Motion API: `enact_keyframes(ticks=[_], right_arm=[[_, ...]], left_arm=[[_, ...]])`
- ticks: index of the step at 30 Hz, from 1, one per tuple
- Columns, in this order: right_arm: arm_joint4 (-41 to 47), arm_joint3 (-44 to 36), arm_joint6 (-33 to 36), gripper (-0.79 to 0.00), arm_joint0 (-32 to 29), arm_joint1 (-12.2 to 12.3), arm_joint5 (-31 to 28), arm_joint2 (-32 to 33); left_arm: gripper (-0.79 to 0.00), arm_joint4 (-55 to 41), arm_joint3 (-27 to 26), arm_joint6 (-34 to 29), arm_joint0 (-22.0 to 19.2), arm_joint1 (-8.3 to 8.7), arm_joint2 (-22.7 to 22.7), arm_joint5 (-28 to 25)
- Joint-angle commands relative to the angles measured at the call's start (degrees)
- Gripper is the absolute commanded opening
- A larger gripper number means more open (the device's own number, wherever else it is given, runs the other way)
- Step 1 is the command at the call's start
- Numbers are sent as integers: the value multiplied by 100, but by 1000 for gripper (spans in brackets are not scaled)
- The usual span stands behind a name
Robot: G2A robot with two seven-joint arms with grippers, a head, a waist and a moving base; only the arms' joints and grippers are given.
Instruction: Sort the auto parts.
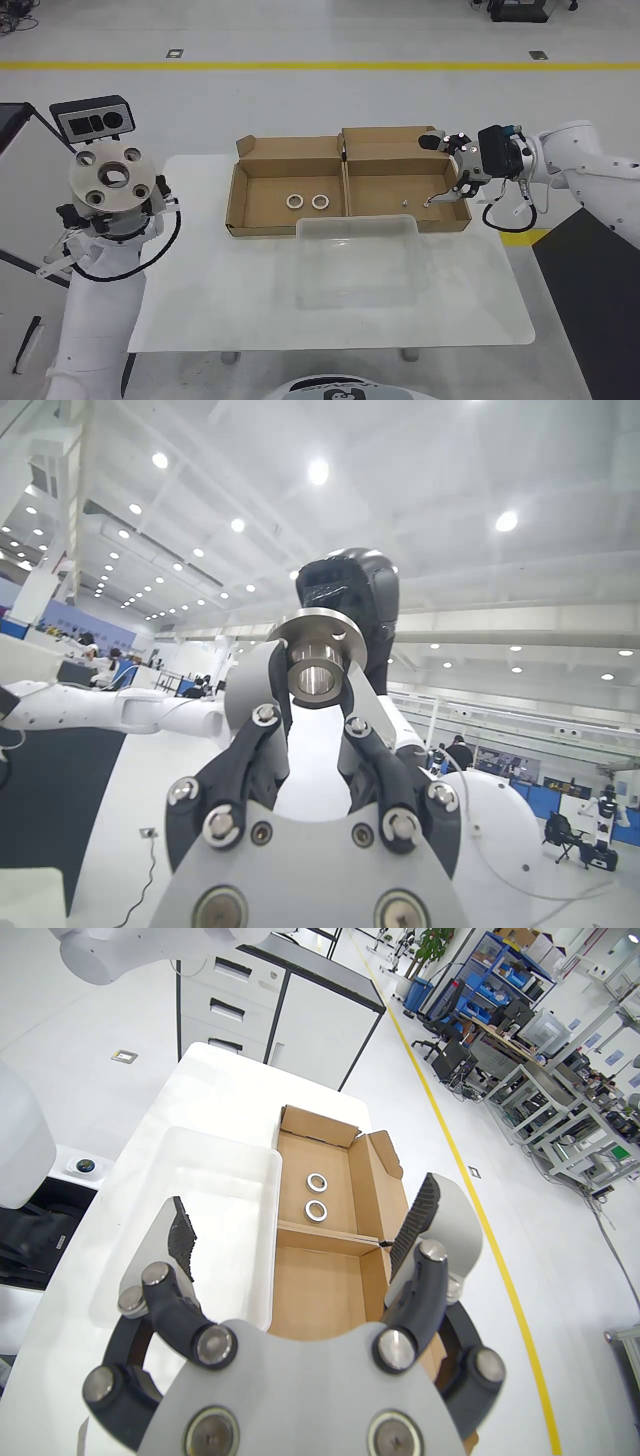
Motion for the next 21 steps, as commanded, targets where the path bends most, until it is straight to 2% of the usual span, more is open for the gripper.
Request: enact_keyframes(ticks=[1,16,21], right_arm=[[0,0,0,0,0,0,0,0],[0,0,0,0,0,0,0,0],[0,0,0,0,0,0,0,0]], left_arm=[[-785,-92,0,-36,1,-19,-43,37],[-785,1085,-79,-347,136,-76,-461,348],[-785,789,-172,-283,220,-116,-491,284]])
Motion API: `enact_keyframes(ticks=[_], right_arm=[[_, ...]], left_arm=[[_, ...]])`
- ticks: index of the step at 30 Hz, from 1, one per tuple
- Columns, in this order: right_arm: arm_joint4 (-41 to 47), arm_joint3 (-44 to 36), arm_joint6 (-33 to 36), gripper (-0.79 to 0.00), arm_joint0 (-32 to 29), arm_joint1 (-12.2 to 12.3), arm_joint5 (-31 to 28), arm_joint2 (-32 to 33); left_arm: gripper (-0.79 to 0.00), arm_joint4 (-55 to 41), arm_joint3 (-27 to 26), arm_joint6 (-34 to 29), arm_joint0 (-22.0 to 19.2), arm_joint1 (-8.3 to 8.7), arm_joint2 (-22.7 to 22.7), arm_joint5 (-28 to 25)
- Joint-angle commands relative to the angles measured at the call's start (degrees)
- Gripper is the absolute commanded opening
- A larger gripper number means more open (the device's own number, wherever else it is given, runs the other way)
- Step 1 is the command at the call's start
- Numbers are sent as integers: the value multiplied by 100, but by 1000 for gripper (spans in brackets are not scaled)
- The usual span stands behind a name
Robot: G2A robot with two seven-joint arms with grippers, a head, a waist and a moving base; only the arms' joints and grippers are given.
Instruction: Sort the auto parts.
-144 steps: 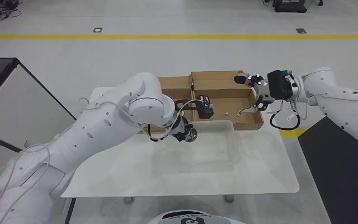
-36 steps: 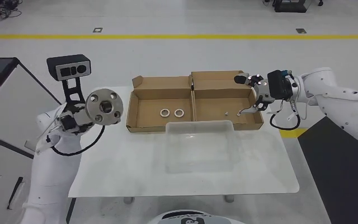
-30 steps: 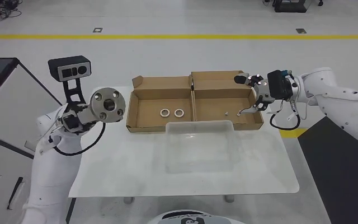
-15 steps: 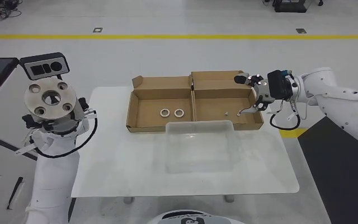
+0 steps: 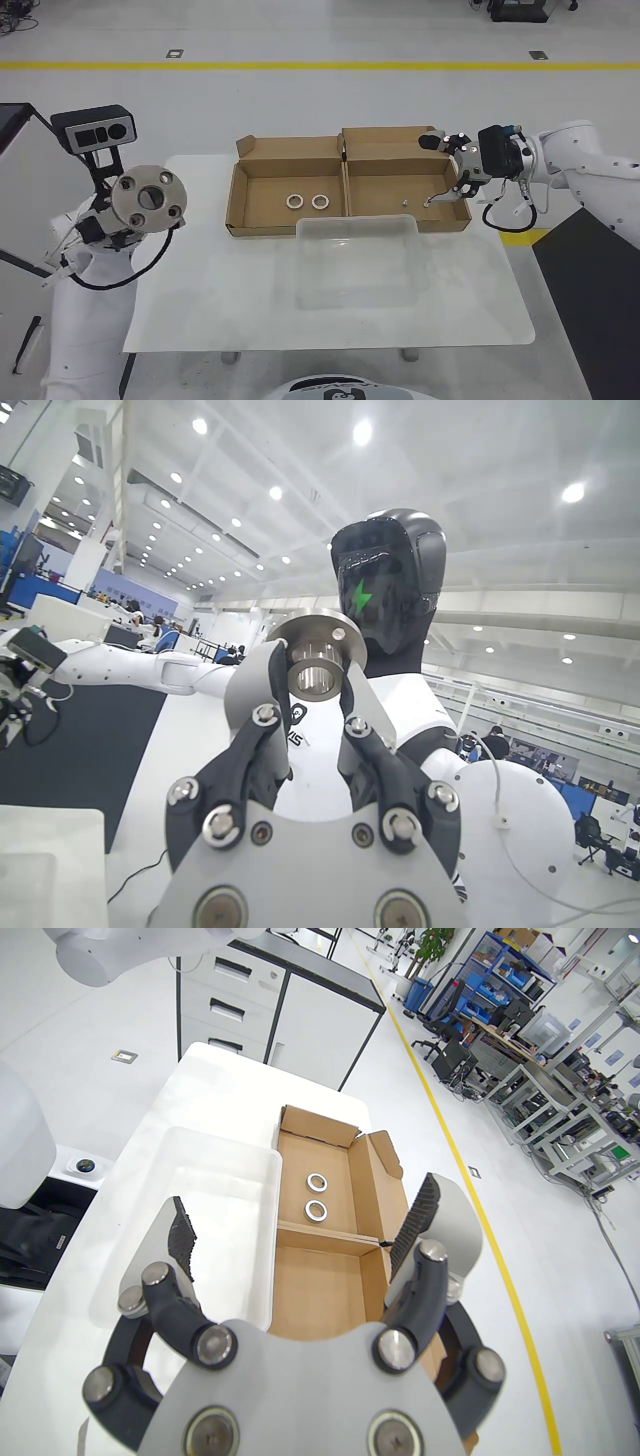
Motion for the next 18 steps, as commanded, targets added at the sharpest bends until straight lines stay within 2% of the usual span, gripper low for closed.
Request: enact_keyframes(ticks=[1,8,18], right_arm=[[0,0,0,0,0,0,0,0],[0,0,0,0,0,0,0,0],[0,0,0,0,0,0,0,0]], left_arm=[[-785,-357,-42,60,34,-27,22,-45],[-785,-762,-56,-22,57,-76,-1,45],[-785,-753,-65,-86,37,-84,-9,104]])
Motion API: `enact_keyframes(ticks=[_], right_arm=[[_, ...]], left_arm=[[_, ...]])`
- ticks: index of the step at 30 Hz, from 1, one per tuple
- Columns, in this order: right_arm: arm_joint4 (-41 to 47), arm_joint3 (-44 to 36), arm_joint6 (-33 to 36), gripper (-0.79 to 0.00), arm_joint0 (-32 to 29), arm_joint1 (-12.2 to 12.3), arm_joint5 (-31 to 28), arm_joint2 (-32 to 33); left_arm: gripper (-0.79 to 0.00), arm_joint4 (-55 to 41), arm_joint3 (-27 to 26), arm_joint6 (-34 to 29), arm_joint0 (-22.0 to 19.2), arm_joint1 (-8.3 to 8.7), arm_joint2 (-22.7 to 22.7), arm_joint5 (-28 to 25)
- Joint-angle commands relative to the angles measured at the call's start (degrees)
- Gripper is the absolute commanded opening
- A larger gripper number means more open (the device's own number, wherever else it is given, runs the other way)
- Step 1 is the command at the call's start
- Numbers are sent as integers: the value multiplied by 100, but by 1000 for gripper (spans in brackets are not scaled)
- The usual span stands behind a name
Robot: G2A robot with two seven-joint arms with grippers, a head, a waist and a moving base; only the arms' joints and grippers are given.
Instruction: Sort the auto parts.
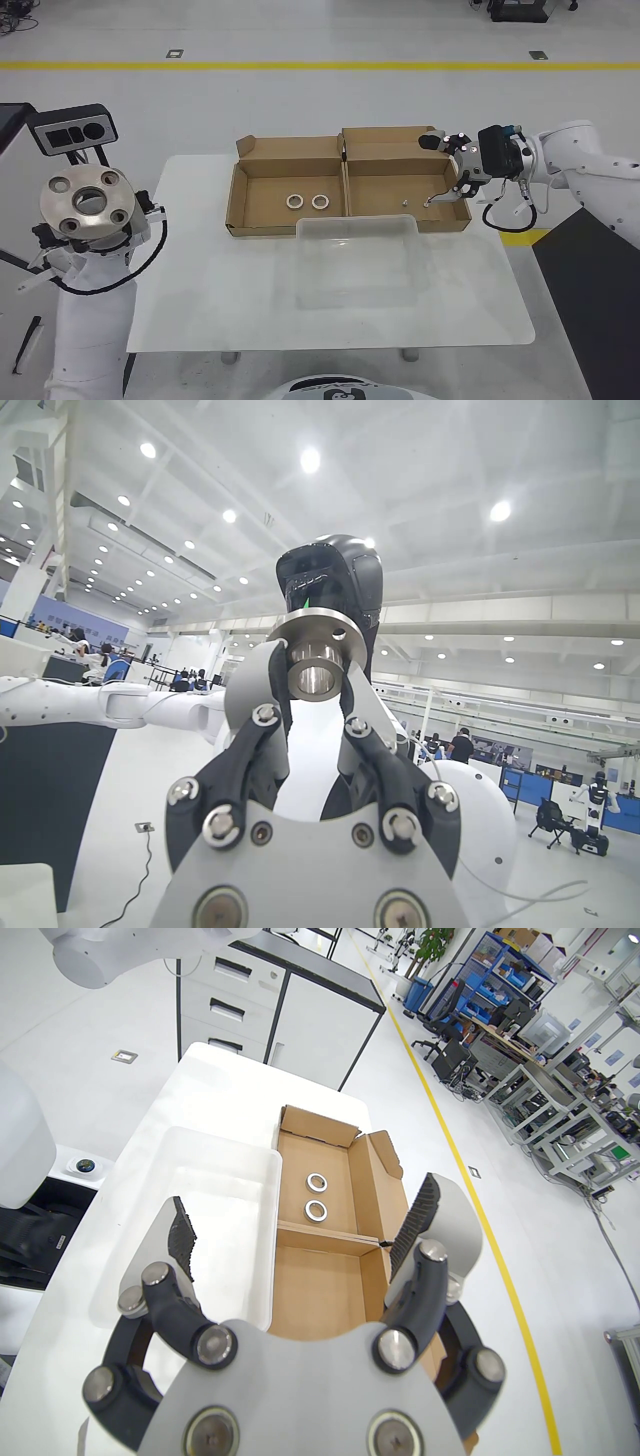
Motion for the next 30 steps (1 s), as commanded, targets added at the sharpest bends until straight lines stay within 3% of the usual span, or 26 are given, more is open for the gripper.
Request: enact_keyframes(ticks=[1,14,24,30], right_arm=[[0,0,0,0,0,0,0,0],[0,0,0,0,0,0,0,0],[0,0,0,0,0,0,0,0],[0,0,0,0,0,0,0,0]], left_arm=[[-785,0,0,0,0,0,0,0],[-785,0,0,0,0,0,0,0],[-785,1395,-78,548,-6,-25,324,71],[-785,2159,188,808,-316,-56,673,-8]])
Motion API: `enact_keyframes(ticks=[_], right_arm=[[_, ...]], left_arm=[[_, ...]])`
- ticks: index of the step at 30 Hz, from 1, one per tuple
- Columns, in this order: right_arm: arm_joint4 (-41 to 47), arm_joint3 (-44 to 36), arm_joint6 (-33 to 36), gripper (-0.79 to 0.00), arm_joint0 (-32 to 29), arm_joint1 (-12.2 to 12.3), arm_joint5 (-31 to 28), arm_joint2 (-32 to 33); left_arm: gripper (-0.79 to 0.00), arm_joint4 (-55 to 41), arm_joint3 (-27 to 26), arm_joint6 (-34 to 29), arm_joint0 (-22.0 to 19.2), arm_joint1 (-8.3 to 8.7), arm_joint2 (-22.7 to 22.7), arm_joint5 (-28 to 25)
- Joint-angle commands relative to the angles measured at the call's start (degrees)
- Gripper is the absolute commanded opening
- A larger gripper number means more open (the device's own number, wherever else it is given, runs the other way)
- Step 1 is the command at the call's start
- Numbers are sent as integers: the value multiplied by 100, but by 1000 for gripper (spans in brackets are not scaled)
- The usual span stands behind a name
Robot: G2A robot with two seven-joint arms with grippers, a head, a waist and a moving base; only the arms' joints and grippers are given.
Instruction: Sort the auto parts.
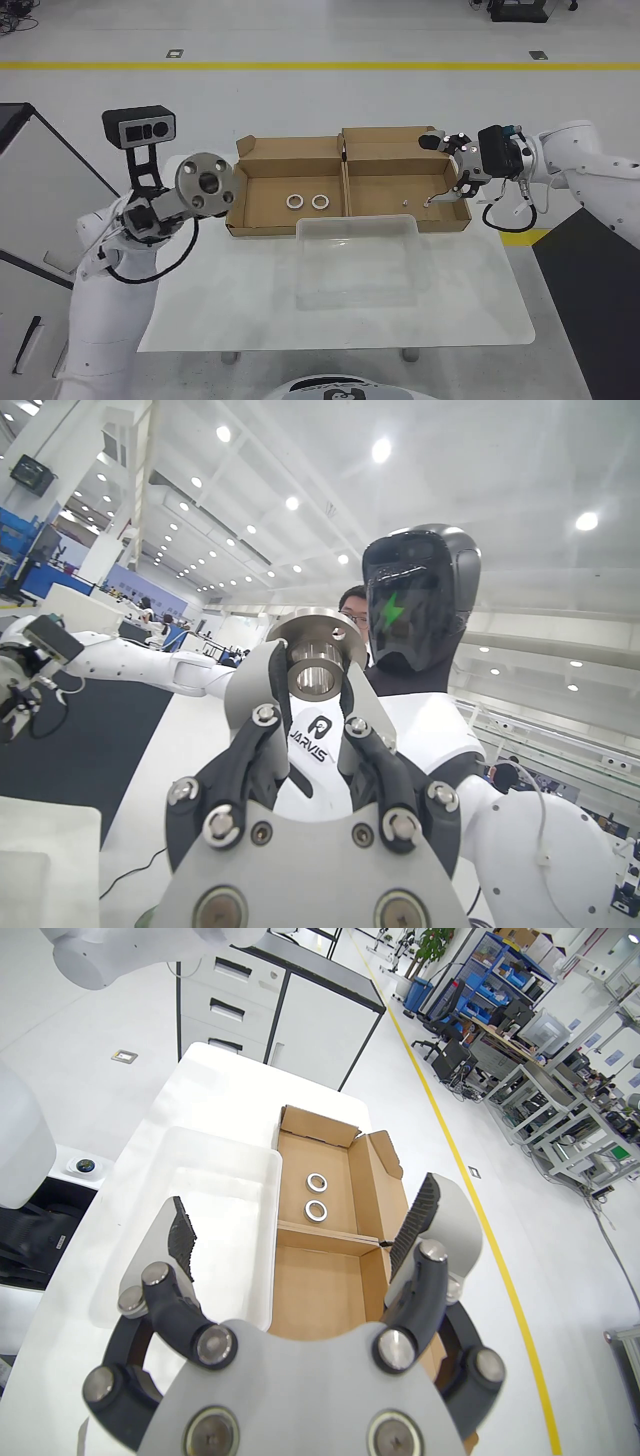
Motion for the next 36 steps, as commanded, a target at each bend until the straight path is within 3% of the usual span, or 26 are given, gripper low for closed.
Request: enact_keyframes(ticks=[1,6,11,18,24,36], right_arm=[[0,0,0,0,0,0,0,0],[0,0,0,0,0,0,0,0],[0,0,0,0,0,0,0,0],[0,0,0,0,0,0,0,0],[0,0,0,0,0,0,0,0],[0,0,0,0,0,0,0,0]], left_arm=[[-785,281,133,53,-158,-9,136,-8],[-785,1177,605,-9,-626,-18,489,51],[-785,2378,1020,-532,-1089,24,725,73],[-785,3230,1326,-867,-1331,86,999,66],[-785,3676,1688,-729,-1524,97,1368,-72],[-785,5679,2888,21,-2556,-28,2359,-25]])
